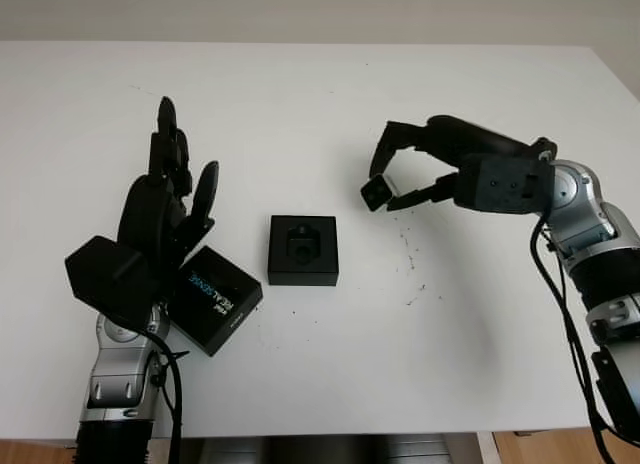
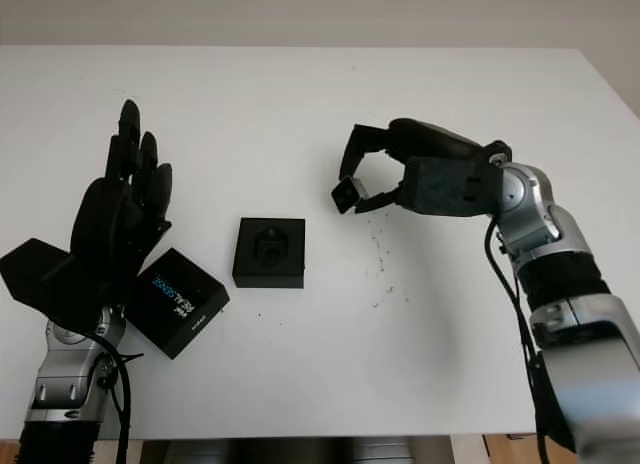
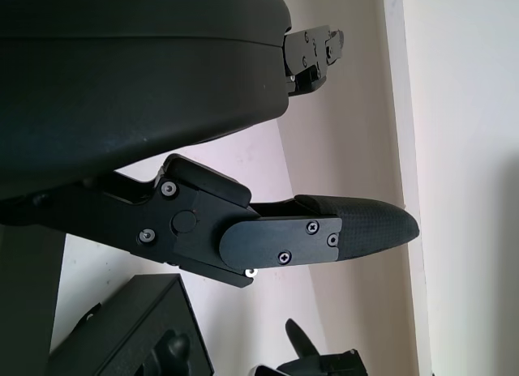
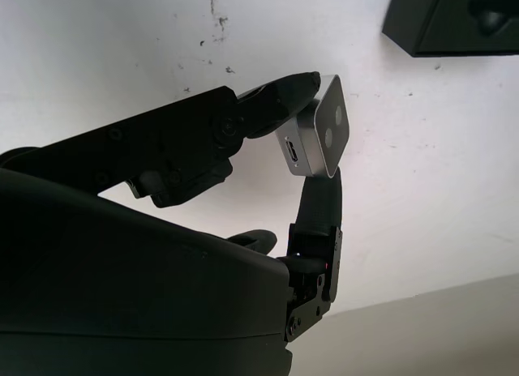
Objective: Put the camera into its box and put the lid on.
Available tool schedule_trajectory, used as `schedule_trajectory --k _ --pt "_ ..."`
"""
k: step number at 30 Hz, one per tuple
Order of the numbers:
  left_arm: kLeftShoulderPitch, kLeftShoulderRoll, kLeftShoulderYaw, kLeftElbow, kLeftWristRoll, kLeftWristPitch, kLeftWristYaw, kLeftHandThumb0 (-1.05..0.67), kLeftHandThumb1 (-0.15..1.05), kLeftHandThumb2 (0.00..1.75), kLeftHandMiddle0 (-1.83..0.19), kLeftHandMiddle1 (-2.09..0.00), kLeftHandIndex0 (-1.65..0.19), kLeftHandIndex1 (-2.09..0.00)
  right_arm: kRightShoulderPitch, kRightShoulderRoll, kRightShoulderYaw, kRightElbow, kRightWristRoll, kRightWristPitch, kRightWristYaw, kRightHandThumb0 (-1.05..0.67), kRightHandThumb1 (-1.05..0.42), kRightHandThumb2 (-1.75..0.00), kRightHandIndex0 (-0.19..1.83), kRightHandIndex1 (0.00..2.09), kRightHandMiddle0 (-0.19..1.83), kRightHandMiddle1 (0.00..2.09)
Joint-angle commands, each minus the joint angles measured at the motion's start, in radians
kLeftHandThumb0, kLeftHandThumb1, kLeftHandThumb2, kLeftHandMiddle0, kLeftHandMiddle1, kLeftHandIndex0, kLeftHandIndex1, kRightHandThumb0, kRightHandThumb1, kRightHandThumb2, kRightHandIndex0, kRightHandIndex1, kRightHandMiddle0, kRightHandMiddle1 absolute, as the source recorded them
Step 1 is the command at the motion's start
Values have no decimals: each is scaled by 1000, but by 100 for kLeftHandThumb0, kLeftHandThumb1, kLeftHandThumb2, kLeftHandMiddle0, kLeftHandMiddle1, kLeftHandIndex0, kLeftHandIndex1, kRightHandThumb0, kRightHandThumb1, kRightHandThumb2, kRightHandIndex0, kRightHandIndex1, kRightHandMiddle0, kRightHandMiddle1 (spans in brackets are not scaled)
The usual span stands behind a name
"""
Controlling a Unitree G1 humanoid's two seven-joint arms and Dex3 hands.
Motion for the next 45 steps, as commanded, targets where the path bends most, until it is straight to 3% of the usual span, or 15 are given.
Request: schedule_trajectory --k 1,9,18,31,45 --pt "8 -4 1 -14 -5 1 1 -78 105 47 19 -1 19 0 30 12 -28 -37 28 3 -5 -35 -100 -6 27 14 26 151" --pt "16 9 8 -20 -7 1 -8 -77 105 47 19 -2 19 -1 106 60 -102 -100 109 25 -58 -35 -101 -6 27 11 24 155" --pt "17 11 8 -17 -12 -5 -12 -78 105 47 19 -4 19 -2 251 229 -228 -337 334 254 -123 -37 -103 -6 23 7 16 170" --pt "11 9 6 -9 -7 -5 -10 -79 105 48 19 -4 19 -2 404 420 -225 -565 431 463 -212 -46 -105 -6 19 5 24 164" --pt "3 6 7 3 -10 -12 -7 -79 105 47 19 -4 19 -2 458 540 -171 -523 413 404 -228 -46 -101 -5 23 7 29 172"
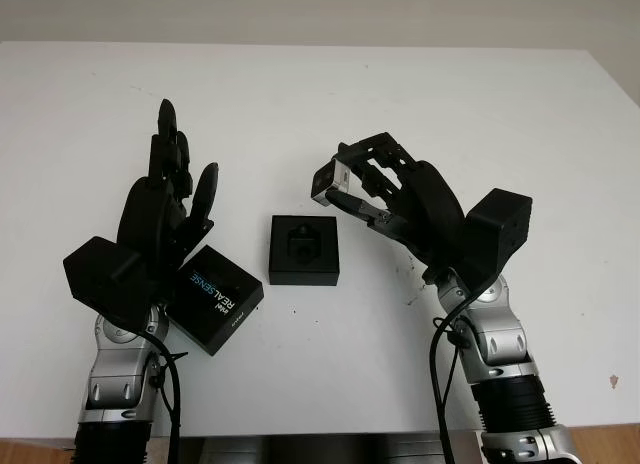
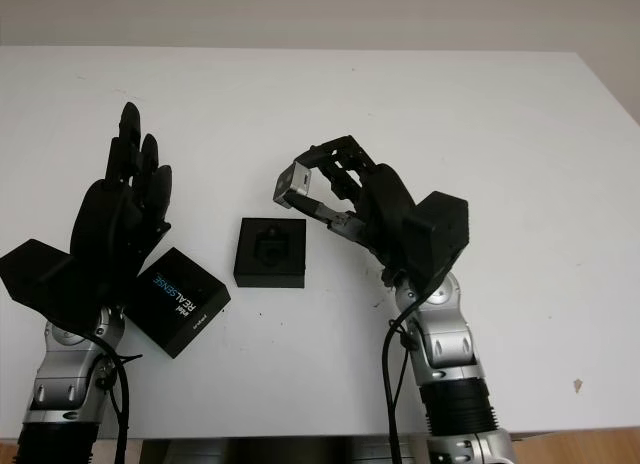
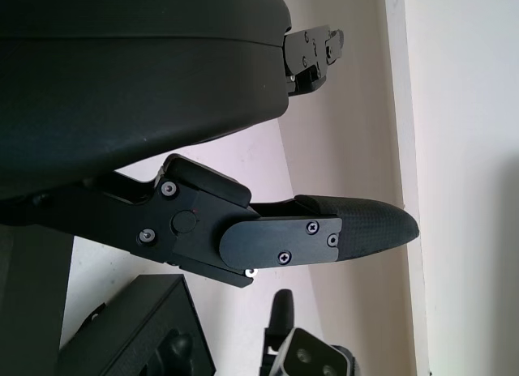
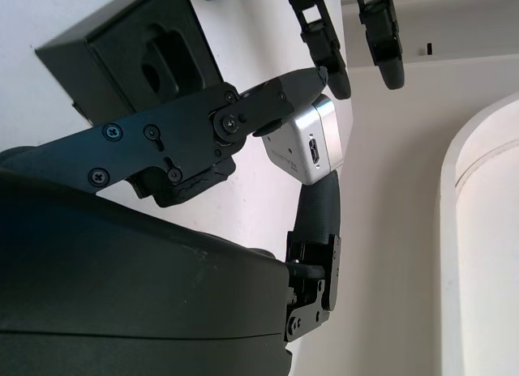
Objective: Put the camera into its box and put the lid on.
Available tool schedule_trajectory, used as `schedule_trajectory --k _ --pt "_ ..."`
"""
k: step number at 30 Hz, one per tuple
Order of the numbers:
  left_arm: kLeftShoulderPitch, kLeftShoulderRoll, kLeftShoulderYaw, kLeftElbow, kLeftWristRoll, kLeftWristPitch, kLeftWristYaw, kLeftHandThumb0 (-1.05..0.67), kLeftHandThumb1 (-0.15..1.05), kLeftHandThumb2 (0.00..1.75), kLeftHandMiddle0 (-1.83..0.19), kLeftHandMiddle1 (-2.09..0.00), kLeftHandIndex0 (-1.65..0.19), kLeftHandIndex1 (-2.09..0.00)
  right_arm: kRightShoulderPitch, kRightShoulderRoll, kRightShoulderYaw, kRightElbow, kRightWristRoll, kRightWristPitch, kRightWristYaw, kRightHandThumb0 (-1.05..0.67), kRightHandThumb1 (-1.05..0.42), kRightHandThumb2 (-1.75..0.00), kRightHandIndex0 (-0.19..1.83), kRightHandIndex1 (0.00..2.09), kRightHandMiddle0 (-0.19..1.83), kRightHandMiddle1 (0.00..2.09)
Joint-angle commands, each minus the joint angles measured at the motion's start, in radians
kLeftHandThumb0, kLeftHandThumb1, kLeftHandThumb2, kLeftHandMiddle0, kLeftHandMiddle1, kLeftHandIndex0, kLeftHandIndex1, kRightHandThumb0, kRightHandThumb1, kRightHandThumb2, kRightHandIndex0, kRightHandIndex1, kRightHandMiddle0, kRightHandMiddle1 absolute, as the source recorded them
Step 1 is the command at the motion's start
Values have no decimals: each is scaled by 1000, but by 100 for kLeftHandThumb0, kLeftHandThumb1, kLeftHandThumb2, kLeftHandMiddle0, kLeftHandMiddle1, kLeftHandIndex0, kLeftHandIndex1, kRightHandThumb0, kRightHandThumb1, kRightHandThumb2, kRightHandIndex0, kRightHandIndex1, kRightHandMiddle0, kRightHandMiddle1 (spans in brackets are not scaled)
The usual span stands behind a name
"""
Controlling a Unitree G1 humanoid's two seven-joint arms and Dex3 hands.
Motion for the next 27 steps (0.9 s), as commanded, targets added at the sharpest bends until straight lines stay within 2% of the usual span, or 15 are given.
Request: schedule_trajectory --k 1,27 --pt "-2 1 4 3 -3 -16 -1 -79 105 47 19 -3 19 -2 9 16 6 6 0 -12 -2 -47 -101 -5 23 7 30 172" --pt "-8 11 5 6 5 -18 7 -80 105 46 18 -5 17 -4 -21 63 40 217 -44 -88 29 -45 -99 -5 24 7 32 170"
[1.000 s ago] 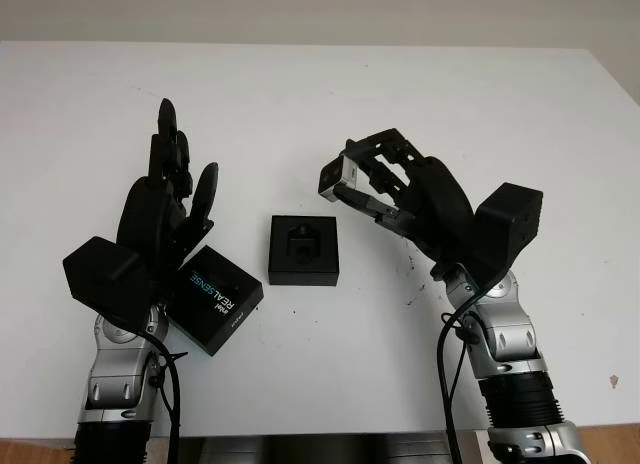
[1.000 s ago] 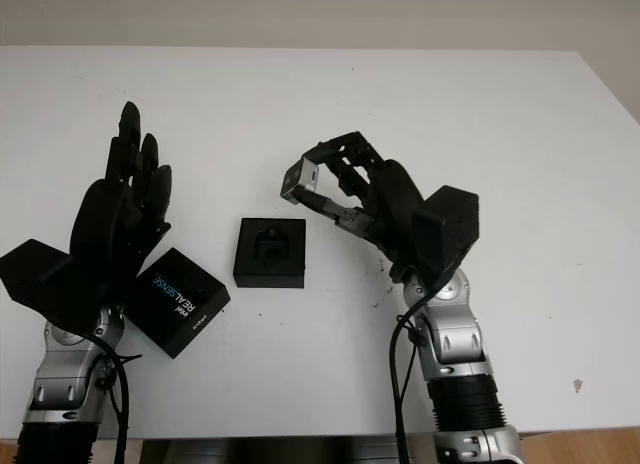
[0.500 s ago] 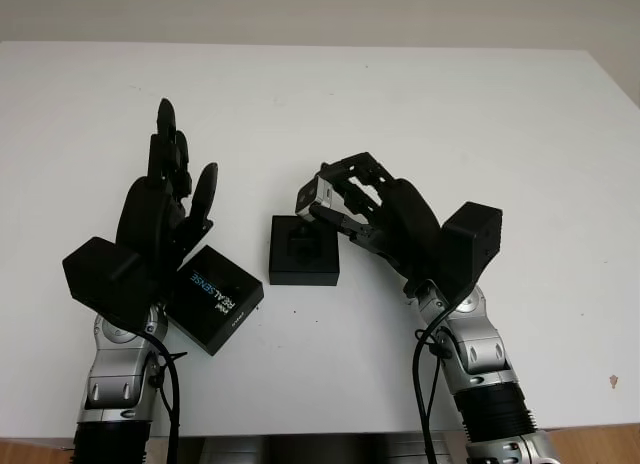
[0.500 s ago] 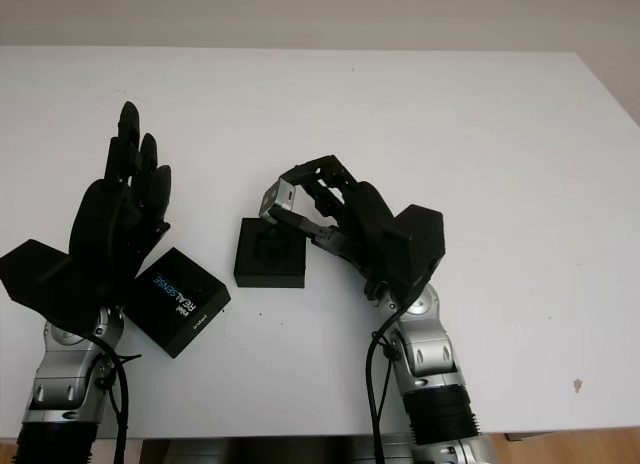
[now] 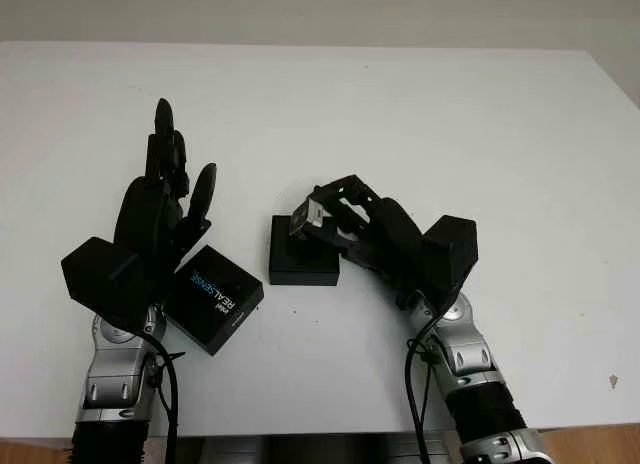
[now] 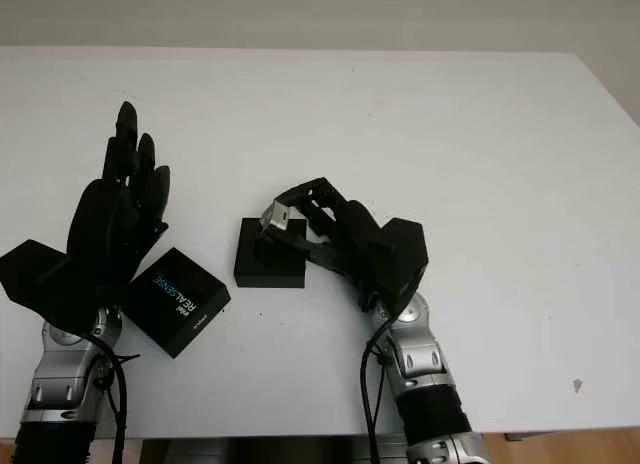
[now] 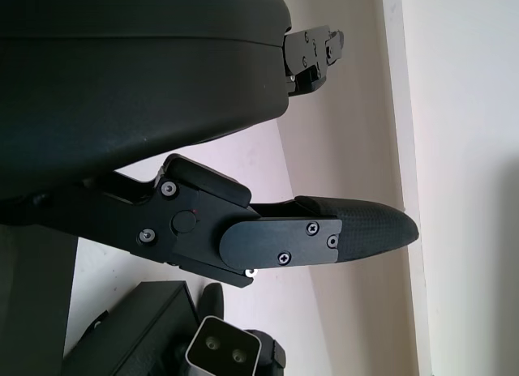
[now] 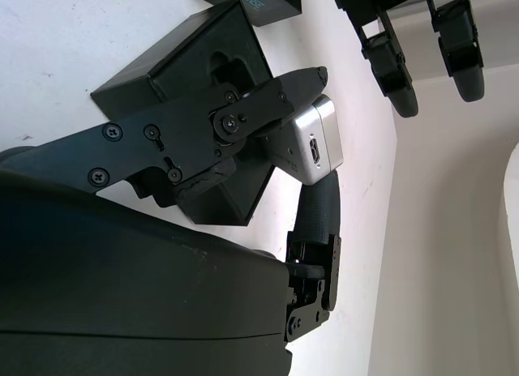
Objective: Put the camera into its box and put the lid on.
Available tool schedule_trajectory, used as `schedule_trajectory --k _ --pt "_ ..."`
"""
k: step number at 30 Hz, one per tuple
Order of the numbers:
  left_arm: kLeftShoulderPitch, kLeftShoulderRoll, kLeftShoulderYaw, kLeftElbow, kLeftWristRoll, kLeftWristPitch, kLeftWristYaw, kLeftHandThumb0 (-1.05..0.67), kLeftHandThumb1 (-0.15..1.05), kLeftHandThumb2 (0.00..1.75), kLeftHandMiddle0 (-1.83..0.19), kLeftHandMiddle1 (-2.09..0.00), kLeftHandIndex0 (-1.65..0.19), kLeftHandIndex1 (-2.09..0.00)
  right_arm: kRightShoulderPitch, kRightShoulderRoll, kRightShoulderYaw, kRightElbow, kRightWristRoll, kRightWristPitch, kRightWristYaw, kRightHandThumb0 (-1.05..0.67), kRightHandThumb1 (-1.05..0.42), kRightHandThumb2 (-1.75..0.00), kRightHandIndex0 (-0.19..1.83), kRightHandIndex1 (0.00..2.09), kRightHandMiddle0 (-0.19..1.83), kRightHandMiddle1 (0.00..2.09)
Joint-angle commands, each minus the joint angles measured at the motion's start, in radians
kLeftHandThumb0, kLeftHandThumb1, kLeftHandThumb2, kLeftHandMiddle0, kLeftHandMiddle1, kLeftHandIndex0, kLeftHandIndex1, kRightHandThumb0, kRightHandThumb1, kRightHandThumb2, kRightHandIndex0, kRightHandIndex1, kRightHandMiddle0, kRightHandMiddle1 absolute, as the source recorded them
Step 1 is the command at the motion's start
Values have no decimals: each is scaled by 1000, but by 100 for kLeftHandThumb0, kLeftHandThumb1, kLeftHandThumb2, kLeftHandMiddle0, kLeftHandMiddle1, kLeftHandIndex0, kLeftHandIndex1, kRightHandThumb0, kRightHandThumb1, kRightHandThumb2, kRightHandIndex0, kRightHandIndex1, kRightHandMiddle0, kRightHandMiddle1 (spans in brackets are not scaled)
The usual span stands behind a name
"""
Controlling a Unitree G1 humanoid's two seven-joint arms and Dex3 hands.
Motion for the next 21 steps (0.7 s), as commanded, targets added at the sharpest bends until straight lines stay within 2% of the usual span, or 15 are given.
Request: schedule_trajectory --k 1,15,21 --pt "-6 0 2 -3 3 -8 3 -80 105 46 18 -5 18 -4 -15 7 3 12 -2 -13 4 -46 -99 -5 24 7 32 170" --pt "-4 -3 -1 -3 -2 -4 1 -78 105 47 19 -4 19 -2 -10 47 9 -6 29 1 43 -44 -100 -6 22 5 29 171" --pt "-3 -3 1 -3 -4 -6 0 -79 105 47 19 -5 19 -3 16 44 15 -63 38 34 58 -44 -101 -6 22 5 29 172"
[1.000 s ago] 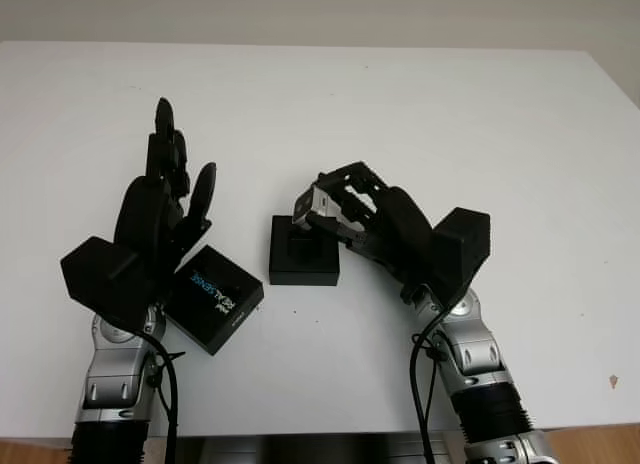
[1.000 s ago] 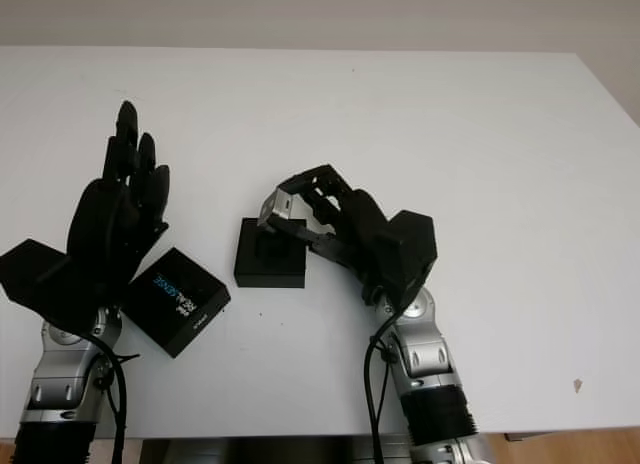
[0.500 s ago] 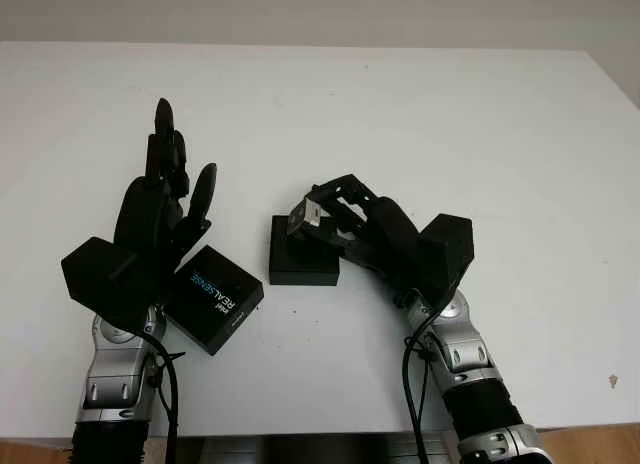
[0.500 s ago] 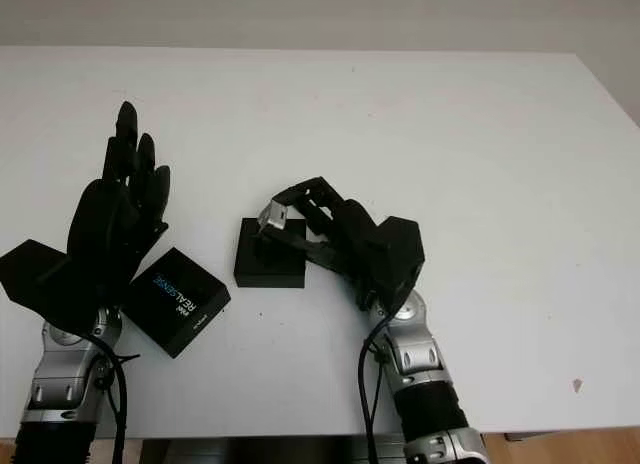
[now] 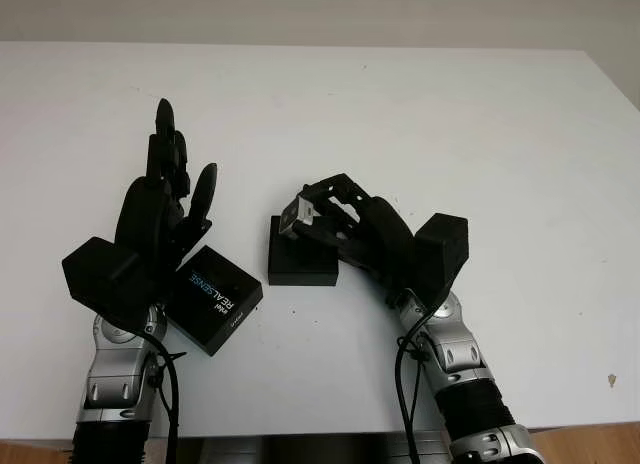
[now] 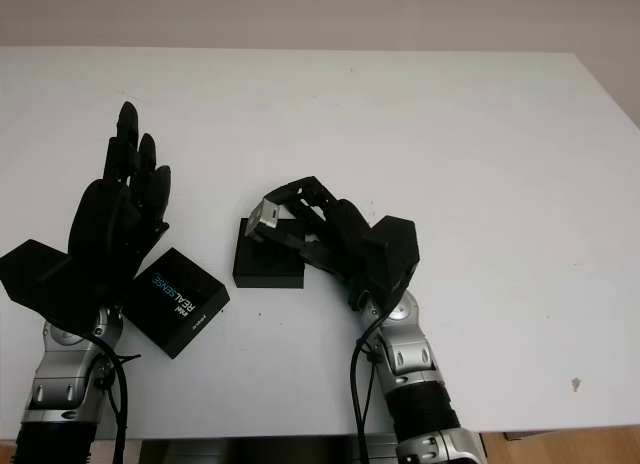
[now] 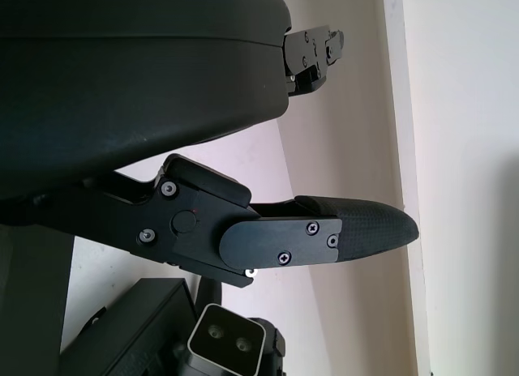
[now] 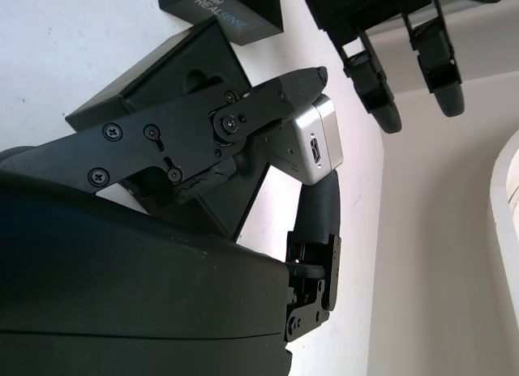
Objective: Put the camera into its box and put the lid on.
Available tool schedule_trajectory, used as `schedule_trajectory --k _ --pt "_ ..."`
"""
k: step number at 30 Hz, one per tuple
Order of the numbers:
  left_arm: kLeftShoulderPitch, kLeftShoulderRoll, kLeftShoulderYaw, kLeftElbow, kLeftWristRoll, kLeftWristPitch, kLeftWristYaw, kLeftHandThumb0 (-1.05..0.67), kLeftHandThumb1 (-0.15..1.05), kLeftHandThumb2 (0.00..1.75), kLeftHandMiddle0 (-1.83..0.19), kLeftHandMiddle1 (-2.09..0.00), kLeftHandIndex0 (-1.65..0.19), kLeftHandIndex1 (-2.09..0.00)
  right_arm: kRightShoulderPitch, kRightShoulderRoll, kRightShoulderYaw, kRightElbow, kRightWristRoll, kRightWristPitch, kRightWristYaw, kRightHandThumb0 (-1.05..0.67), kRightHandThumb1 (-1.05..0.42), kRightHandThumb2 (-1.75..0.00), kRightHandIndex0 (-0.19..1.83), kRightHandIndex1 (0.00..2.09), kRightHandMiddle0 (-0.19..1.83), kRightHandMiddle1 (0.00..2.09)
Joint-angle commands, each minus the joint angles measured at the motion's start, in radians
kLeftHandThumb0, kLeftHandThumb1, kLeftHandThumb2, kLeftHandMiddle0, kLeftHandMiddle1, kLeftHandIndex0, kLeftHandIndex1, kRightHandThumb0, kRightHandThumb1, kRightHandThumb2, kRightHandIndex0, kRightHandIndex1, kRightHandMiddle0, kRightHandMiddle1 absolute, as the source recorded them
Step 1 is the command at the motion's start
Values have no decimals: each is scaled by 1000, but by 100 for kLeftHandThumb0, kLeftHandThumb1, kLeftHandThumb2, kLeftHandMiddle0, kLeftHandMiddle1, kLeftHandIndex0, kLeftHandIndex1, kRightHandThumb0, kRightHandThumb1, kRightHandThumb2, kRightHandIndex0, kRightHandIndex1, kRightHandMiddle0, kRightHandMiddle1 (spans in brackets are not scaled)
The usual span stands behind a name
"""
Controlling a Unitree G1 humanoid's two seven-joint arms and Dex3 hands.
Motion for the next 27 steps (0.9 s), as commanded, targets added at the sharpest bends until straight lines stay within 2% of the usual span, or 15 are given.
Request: schedule_trajectory --k 1,17,27 --pt "-3 -2 4 -2 -3 -8 0 -79 105 47 19 -5 19 -3 15 6 11 -45 13 11 13 -44 -101 -6 22 5 29 172" --pt "-6 1 3 0 -14 -4 -15 -78 105 48 19 -1 19 0 62 -7 7 -95 13 39 17 -43 -102 -5 21 5 27 169" --pt "-4 0 0 -4 -9 -2 -13 -79 105 49 19 -1 19 0 60 -1 40 -8 -64 -61 -14 -44 -100 -5 23 6 27 171"
